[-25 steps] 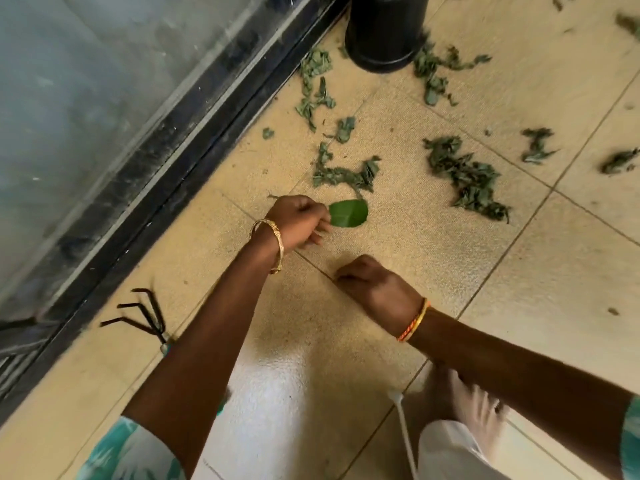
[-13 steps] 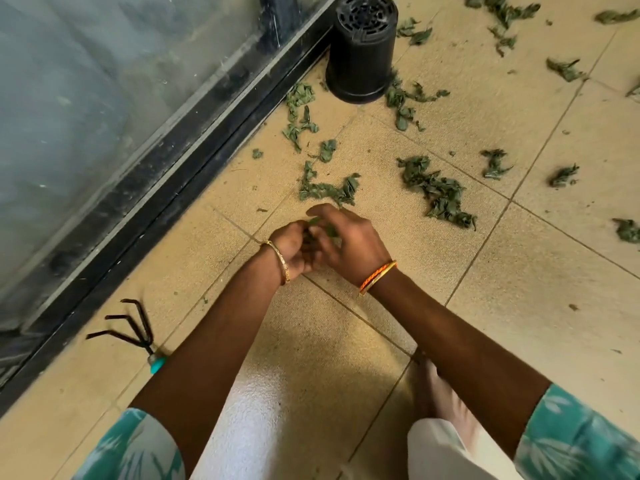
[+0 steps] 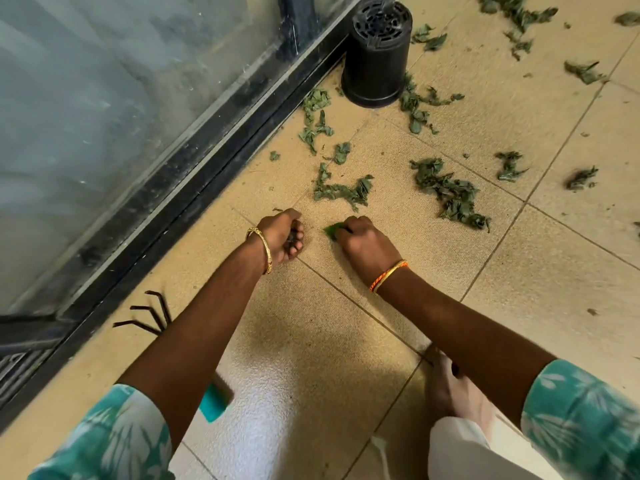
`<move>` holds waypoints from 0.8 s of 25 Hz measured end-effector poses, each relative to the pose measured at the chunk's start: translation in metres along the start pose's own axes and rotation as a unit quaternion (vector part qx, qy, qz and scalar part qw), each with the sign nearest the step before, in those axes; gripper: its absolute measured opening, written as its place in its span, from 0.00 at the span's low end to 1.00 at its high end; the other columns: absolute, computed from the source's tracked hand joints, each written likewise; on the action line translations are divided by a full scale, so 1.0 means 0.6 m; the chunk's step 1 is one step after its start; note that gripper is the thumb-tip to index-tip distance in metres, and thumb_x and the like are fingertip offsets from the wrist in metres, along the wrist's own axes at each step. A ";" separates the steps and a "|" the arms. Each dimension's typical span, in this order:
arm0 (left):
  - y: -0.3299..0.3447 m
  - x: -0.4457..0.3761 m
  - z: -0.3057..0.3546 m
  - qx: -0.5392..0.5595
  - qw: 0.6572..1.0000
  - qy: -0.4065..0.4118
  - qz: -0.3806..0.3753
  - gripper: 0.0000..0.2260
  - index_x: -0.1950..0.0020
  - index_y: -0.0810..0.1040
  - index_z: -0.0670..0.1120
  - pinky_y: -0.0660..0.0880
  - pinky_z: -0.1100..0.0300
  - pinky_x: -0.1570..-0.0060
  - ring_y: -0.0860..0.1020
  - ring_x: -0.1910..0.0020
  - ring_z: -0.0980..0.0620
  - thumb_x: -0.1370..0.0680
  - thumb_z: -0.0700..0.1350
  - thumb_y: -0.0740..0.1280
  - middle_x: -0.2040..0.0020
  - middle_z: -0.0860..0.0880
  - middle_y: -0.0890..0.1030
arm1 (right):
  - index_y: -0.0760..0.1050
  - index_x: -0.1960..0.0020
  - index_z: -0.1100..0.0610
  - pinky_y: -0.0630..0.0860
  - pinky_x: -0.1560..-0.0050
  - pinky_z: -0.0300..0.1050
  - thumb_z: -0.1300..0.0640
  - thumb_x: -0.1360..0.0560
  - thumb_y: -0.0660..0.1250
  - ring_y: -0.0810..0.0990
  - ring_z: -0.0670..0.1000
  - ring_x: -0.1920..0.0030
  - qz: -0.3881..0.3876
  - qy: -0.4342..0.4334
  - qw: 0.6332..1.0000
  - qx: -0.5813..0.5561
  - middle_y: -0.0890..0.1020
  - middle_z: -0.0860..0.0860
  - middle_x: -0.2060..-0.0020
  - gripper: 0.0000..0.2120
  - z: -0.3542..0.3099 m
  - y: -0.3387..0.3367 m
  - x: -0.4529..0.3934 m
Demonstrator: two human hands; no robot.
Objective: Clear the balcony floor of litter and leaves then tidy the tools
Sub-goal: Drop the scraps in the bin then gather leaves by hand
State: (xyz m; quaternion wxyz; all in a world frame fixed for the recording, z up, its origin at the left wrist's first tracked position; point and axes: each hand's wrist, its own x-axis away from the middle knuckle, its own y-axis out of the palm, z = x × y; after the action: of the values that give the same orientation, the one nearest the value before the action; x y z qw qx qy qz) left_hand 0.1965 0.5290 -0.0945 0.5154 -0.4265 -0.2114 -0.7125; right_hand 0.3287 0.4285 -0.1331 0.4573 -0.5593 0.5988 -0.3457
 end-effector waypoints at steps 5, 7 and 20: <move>0.027 0.008 -0.001 -0.010 0.999 0.015 -0.043 0.20 0.65 0.73 0.43 0.66 0.67 0.78 0.73 0.78 0.53 0.18 0.50 0.54 0.72 0.47 0.76 | 0.78 0.59 0.61 0.75 0.62 0.41 0.70 0.34 0.67 0.77 0.49 0.64 0.080 0.156 0.955 -0.239 0.81 0.54 0.64 0.07 0.005 -0.049 -0.031; 0.041 0.016 0.005 0.044 0.993 0.018 -0.106 0.21 0.60 0.75 0.43 0.71 0.63 0.73 0.75 0.73 0.52 0.18 0.54 0.52 0.69 0.46 0.78 | 0.77 0.58 0.60 0.76 0.62 0.36 0.69 0.33 0.68 0.78 0.47 0.65 0.077 0.170 0.939 -0.290 0.80 0.51 0.64 0.07 -0.012 -0.066 -0.042; 0.038 0.012 0.024 0.109 0.993 -0.035 0.006 0.20 0.71 0.58 0.49 0.58 0.66 0.73 0.57 0.83 0.54 0.21 0.49 0.59 0.82 0.53 0.59 | 0.79 0.44 0.62 0.72 0.41 0.55 0.60 0.28 0.70 0.72 0.64 0.42 -0.012 0.137 0.985 -0.102 0.78 0.61 0.44 0.14 0.083 -0.020 -0.048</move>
State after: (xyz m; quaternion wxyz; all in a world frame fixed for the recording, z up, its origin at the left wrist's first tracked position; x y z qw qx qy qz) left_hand 0.2223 0.5269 -0.0841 0.5550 -0.3938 -0.3033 -0.6669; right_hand 0.3783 0.4603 -0.1347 0.3075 -0.5573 0.6813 -0.3615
